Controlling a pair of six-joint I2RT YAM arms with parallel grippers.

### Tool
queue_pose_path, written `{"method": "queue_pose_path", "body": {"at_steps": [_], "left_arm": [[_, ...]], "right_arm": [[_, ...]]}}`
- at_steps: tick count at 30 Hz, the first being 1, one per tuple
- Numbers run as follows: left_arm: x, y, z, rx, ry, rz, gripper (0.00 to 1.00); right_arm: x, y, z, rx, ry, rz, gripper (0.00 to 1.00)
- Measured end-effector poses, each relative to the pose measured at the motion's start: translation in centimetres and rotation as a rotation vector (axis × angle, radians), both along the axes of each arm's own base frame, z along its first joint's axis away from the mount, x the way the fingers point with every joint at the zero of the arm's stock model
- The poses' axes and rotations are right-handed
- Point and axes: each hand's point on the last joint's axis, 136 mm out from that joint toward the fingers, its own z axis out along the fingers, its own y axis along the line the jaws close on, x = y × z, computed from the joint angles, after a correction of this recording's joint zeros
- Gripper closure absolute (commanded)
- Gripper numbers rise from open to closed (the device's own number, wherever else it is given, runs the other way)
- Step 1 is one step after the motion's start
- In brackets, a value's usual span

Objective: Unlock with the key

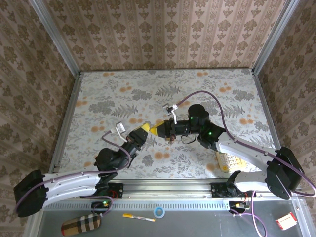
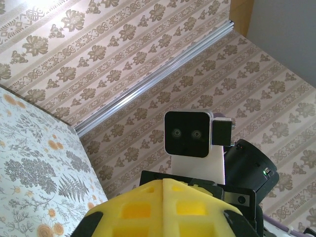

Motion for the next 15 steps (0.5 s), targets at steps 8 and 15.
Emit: {"method": "queue_pose_path", "body": {"at_steps": [8, 15], "left_arm": [[0.3, 2.3, -3.5, 0.065, 0.125, 0.043, 0.17], [0.5, 9.3, -1.3, 0.15, 0.268, 0.204, 0.08]], "right_arm": [[-0.3, -1.5, -1.3, -0.128, -0.029, -0.037, 1.0], [-0.2, -3.6, -4.1, -0.309, -0.054, -0.109, 1.0]]}}
